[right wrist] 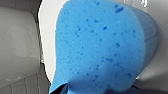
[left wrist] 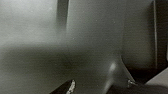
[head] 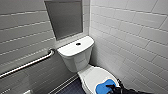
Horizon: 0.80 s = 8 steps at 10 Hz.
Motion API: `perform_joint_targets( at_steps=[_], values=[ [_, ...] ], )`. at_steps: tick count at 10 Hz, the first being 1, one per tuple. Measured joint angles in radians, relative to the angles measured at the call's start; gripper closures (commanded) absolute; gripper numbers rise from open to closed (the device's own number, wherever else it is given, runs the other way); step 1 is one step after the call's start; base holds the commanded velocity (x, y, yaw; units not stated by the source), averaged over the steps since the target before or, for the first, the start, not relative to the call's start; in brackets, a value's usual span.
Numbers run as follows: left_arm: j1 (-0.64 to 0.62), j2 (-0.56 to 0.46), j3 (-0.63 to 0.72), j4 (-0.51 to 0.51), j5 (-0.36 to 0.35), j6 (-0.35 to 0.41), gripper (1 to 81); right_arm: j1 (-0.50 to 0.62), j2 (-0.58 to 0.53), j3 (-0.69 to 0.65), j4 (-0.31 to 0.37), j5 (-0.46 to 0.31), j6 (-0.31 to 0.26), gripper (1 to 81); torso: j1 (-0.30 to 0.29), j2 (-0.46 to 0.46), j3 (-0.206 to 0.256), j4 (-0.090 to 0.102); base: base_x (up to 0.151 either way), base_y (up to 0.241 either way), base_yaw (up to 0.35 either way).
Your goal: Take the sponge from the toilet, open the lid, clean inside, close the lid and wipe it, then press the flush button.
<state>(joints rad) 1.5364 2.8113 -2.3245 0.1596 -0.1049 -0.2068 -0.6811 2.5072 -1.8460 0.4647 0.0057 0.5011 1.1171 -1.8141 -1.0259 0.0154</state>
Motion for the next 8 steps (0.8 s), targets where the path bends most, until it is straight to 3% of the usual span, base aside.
perform_joint_targets(
  at_steps=[5,8],
  values=[
    [0.019,-0.005,-0.002,0.0,0.0,-0.003,1.0,0.023,0.089,-0.123,-0.002,-0.002,0.002,1.0,0.004,-0.008,0.0,0.0,0.0,0.0,0.0],
    [0.019,-0.004,-0.019,-0.001,-0.001,-0.003,1.0,0.016,0.146,-0.183,-0.044,0.036,-0.002,1.0,0.004,-0.008,0.0,0.0,0.0,0.0,0.0]
  ],
)
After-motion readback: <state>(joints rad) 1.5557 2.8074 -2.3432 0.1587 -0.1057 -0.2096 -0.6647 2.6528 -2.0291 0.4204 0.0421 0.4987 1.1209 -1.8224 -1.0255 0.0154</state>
